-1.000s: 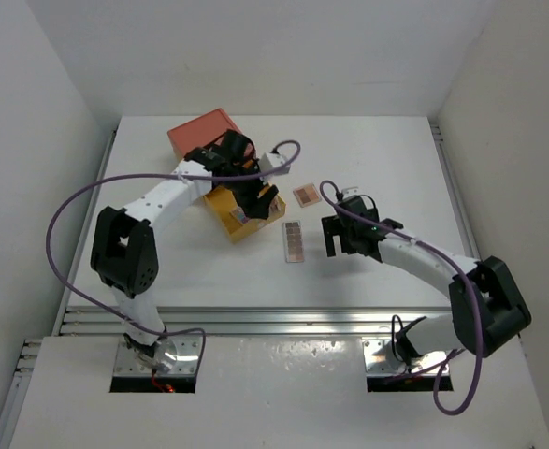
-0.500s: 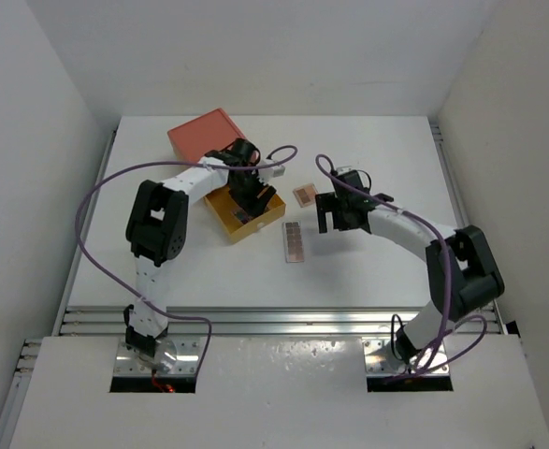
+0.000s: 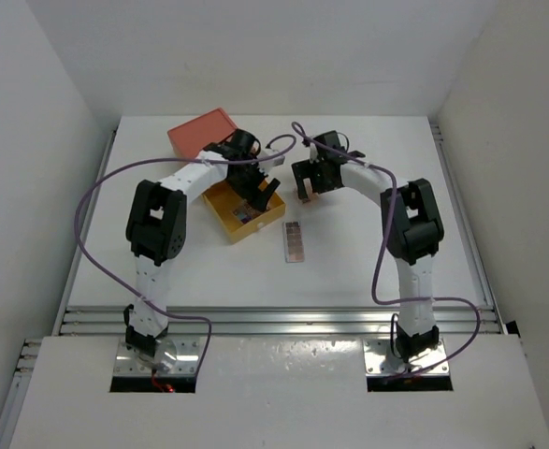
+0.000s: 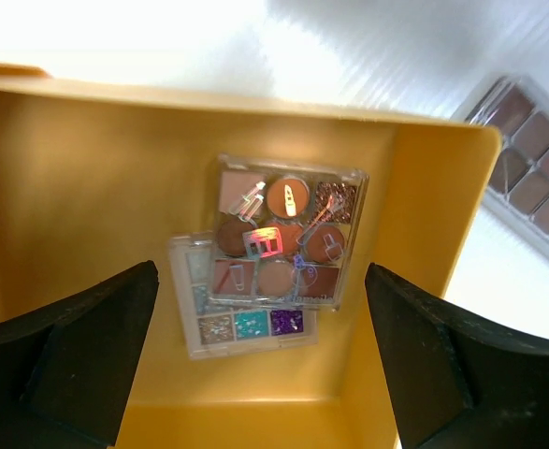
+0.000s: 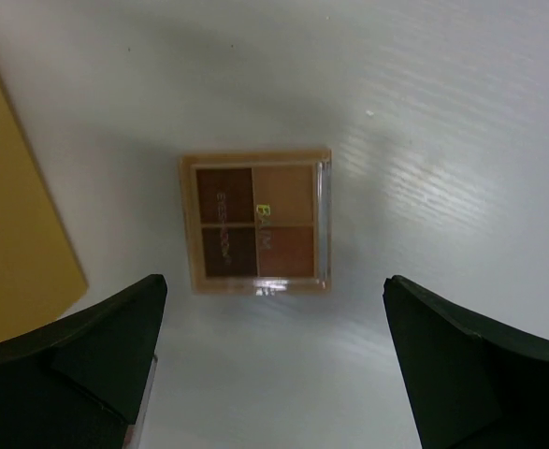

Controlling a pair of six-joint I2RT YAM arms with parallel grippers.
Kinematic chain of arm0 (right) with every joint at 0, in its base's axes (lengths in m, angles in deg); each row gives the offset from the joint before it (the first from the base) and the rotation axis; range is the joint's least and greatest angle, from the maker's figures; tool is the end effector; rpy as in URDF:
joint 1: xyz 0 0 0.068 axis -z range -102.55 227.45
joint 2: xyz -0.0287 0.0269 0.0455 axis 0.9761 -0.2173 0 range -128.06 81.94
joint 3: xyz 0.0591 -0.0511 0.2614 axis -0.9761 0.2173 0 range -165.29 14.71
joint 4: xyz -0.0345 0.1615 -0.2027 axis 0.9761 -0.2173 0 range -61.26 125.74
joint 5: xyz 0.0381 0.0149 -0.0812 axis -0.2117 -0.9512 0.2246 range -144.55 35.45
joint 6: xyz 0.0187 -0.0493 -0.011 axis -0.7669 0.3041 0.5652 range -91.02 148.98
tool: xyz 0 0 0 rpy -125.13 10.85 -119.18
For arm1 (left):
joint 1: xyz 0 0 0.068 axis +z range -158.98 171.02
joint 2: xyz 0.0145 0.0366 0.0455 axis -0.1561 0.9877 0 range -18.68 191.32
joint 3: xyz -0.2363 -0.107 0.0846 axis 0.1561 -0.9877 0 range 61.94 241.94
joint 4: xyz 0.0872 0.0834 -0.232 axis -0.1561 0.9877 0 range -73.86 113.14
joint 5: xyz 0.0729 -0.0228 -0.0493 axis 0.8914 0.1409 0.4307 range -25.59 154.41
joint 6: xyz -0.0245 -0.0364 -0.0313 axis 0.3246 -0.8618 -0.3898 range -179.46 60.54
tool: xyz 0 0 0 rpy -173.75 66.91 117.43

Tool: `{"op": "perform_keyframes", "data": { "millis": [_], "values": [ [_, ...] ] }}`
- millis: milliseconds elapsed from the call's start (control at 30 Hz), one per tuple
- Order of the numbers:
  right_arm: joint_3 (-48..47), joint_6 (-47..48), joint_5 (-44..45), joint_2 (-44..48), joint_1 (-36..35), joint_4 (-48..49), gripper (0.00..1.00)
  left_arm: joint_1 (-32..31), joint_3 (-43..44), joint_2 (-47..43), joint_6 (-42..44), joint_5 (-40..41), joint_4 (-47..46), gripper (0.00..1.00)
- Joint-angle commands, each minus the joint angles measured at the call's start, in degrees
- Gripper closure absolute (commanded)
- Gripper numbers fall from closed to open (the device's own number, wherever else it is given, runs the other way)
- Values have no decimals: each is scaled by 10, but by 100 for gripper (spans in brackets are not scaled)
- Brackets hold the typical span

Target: Organize the makeup

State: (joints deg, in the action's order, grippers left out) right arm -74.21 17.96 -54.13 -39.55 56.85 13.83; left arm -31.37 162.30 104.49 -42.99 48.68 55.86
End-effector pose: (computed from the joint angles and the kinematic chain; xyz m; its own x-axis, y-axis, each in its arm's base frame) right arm 0.4310 0.1616 0.1681 -0.8144 -0.1018 -0.5713 -0.1957 0.9750 0.1052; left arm 0.4250 -0.1856 0.1988 -0.6501 0.5629 -0.5104 0.6950 0.7121 -0.0999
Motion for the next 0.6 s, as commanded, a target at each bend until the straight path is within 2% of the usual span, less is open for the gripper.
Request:
{"op": "perform_keyframes", "data": {
  "millis": [0, 333, 400, 433, 533, 567],
  "values": [
    [-57, 43, -46, -33, 4, -44, 0, 9, 52, -23, -18, -3, 22, 1],
    [-99, 65, -20, -96, -1, -69, 0, 30, 137, -45, -40, -42, 99, 1],
    [-116, 67, -19, -111, -2, -79, 4, 42, 150, -53, -33, -53, 112, 1],
    [-118, 69, -18, -114, -2, -78, 6, 47, 157, -59, -26, -62, 123, 1],
    [-137, 69, -21, -132, -4, -89, 25, 67, 165, -74, -14, -84, 130, 1],
    [-143, 71, -22, -133, -1, -86, 41, 73, 165, -83, -8, -84, 130, 1]
  ]
}}
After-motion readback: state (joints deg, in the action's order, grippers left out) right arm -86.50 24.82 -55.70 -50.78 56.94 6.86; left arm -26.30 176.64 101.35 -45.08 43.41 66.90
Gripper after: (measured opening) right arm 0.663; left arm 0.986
